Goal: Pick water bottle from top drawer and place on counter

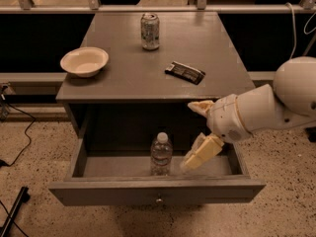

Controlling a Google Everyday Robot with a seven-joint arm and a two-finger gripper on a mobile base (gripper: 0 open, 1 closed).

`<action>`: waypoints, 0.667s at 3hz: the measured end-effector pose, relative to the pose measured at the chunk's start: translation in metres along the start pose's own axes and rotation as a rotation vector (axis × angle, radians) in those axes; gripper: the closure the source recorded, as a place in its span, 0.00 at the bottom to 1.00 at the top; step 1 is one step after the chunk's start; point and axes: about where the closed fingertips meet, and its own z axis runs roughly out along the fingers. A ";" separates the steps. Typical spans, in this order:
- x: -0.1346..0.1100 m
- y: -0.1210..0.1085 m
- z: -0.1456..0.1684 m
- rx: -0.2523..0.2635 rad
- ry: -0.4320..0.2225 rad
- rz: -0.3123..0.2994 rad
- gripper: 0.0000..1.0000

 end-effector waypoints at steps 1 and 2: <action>0.005 0.011 0.027 0.005 -0.093 0.003 0.00; 0.000 0.017 0.045 0.006 -0.148 -0.003 0.00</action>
Offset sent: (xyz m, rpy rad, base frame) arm -0.0048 0.0553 -0.0451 0.2081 -0.0571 0.0184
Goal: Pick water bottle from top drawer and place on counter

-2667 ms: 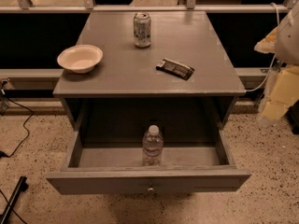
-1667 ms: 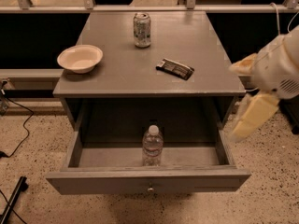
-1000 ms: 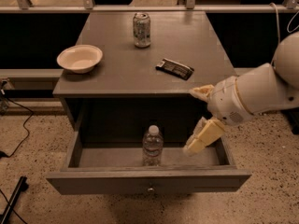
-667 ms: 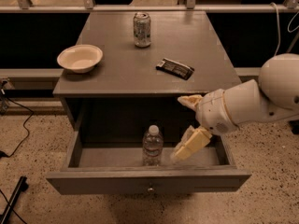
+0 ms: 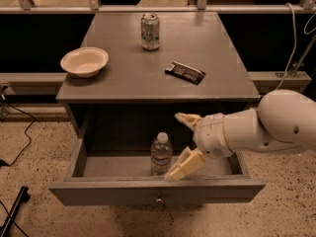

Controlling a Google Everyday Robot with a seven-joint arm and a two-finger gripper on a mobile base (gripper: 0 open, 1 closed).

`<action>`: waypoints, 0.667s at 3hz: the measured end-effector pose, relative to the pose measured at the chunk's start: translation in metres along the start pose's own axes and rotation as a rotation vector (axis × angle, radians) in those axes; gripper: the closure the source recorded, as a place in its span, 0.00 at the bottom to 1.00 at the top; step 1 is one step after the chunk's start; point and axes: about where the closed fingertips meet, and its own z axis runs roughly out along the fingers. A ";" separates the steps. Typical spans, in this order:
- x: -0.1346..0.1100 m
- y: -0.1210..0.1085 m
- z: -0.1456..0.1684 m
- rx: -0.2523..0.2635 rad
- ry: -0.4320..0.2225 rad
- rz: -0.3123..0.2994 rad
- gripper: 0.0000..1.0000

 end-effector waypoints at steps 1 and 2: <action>-0.004 -0.003 0.016 0.001 -0.025 0.003 0.00; -0.003 -0.011 0.037 -0.006 -0.035 0.032 0.00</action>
Offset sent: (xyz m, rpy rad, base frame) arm 0.0369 0.0427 -0.0334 0.0670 0.0575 -0.0288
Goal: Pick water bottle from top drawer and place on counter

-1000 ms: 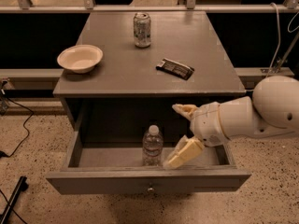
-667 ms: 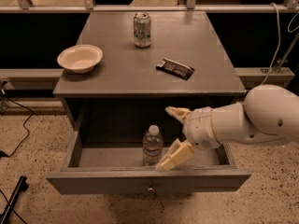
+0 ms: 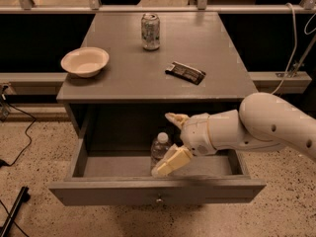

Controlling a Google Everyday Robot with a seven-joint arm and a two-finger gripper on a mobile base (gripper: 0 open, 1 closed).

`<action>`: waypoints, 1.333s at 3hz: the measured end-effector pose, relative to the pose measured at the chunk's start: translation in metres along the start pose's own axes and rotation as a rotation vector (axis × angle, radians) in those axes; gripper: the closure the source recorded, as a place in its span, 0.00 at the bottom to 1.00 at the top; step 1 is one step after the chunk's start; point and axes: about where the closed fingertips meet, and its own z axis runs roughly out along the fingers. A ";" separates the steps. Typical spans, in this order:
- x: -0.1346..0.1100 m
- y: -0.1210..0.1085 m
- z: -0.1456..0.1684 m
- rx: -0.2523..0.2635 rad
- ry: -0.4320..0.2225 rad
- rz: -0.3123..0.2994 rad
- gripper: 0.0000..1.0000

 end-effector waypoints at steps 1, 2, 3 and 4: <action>0.006 0.000 0.028 -0.015 -0.011 0.026 0.00; 0.012 -0.001 0.041 -0.014 -0.018 0.039 0.00; 0.025 -0.003 0.047 -0.006 -0.065 0.064 0.00; 0.038 -0.004 0.049 -0.003 -0.110 0.081 0.18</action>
Offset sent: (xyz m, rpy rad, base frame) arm 0.0150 0.0306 -0.0469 0.0394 0.0473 -0.0238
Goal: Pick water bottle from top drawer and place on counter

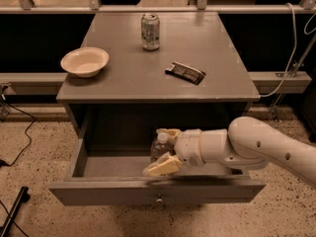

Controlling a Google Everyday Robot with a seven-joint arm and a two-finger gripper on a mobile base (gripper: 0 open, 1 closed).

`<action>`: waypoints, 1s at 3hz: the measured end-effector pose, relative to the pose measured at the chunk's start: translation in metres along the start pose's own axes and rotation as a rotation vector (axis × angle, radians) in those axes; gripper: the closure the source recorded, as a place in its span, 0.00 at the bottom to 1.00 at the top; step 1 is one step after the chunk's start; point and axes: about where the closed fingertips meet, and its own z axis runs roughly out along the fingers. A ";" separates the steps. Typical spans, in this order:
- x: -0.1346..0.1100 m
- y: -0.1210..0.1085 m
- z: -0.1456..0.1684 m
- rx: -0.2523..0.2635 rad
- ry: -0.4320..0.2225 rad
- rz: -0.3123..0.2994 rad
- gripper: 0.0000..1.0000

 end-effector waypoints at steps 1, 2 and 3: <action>0.002 0.000 0.001 -0.007 -0.042 0.006 0.42; -0.022 -0.002 -0.011 -0.011 -0.126 -0.025 0.65; -0.062 -0.006 -0.043 -0.004 -0.235 -0.073 0.88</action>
Offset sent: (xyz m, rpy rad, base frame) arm 0.0056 -0.0094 0.0680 0.2231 -0.1313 0.0422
